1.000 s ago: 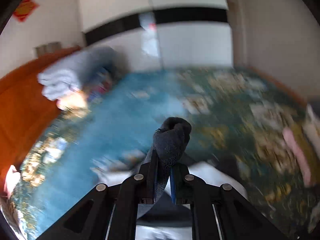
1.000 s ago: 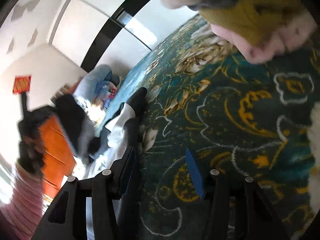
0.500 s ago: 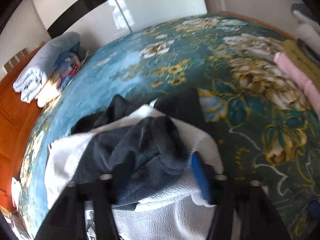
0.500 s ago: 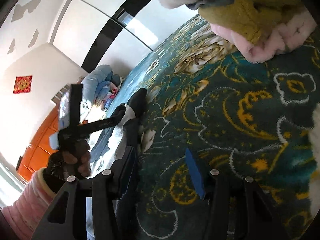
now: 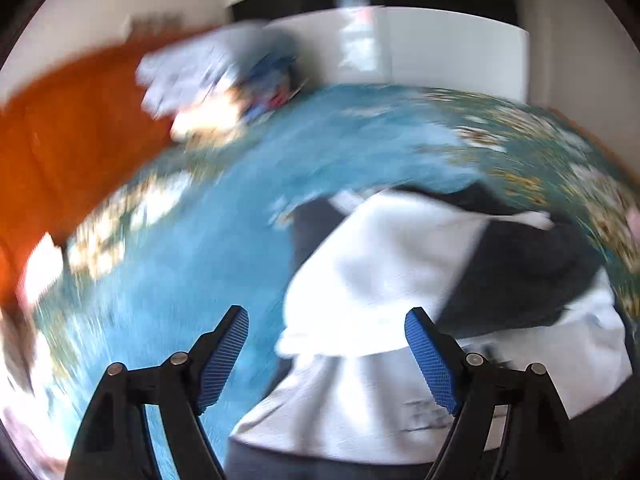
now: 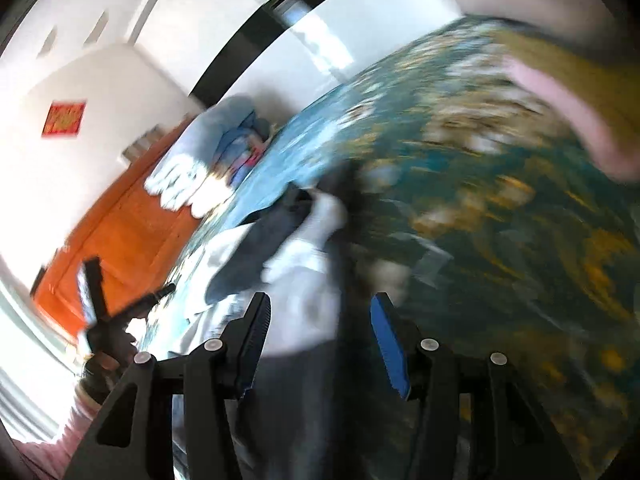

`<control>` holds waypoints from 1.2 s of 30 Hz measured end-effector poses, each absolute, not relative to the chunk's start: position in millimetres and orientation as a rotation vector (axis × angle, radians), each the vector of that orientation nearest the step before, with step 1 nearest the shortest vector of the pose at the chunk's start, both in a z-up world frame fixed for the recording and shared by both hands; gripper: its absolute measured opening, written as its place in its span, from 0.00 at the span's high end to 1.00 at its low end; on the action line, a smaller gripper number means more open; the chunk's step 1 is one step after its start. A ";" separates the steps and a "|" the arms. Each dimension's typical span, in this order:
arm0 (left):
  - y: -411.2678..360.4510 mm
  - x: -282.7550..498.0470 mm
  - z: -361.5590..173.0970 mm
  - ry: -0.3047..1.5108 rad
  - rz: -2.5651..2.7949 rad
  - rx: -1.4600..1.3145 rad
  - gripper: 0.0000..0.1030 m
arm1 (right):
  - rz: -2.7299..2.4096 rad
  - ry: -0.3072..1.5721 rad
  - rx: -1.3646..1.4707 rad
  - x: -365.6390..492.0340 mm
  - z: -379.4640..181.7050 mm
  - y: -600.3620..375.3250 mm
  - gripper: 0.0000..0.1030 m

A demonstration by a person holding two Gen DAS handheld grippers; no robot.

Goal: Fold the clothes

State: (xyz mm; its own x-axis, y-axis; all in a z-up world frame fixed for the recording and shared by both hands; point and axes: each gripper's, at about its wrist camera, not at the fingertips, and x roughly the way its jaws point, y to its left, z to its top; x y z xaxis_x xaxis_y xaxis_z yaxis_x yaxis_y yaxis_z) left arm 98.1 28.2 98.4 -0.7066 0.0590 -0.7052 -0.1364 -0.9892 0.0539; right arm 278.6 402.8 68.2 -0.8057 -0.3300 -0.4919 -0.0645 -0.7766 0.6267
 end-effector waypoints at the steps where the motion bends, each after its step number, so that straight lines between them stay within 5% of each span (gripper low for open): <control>1: 13.1 94.4 91.8 0.092 2.805 -1.182 0.19 | -2.672 -0.937 0.929 257.2 75.2 393.8 0.41; 8: -18.3 77.1 60.1 -0.168 2.719 -1.255 0.19 | -2.689 -0.855 1.197 123.6 65.3 364.0 0.38; 11: -24.0 69.3 50.9 -0.231 2.694 -1.284 0.19 | -2.682 -0.990 1.327 96.6 43.7 368.5 0.40; 15: -26.9 63.2 42.9 -0.288 2.658 -1.301 0.19 | -2.683 -1.005 1.207 98.1 63.4 361.0 0.81; 16: -28.1 62.9 42.9 -0.304 2.648 -1.300 0.19 | -2.710 -0.977 1.161 102.5 72.5 358.7 0.81; 20: -34.8 66.9 44.3 -0.372 2.602 -1.293 0.19 | -2.866 -0.904 0.926 138.1 95.4 366.4 0.81; 26: -37.2 76.9 46.2 -0.383 2.561 -1.322 0.19 | -2.763 -1.042 1.254 135.3 38.3 394.8 0.81; 29: -43.6 89.8 52.5 -0.405 2.495 -1.286 0.19 | -2.706 -1.119 1.190 145.6 46.4 403.7 0.73; 32: -52.3 104.2 51.0 -0.432 2.404 -1.286 0.19 | -2.712 -1.052 1.189 173.5 60.4 402.1 0.48; 36: -66.4 125.5 39.9 -0.445 2.355 -1.336 0.19 | -2.557 -1.120 1.256 232.0 36.6 405.5 0.46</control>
State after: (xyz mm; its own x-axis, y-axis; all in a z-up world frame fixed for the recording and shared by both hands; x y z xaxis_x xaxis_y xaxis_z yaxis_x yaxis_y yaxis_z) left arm 125.5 -66.4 39.9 -0.4661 0.4844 -0.7403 -0.1809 -0.8713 -0.4562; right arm 232.0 405.5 36.6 -0.6606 -0.3669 -0.6550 -0.2327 -0.7294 0.6433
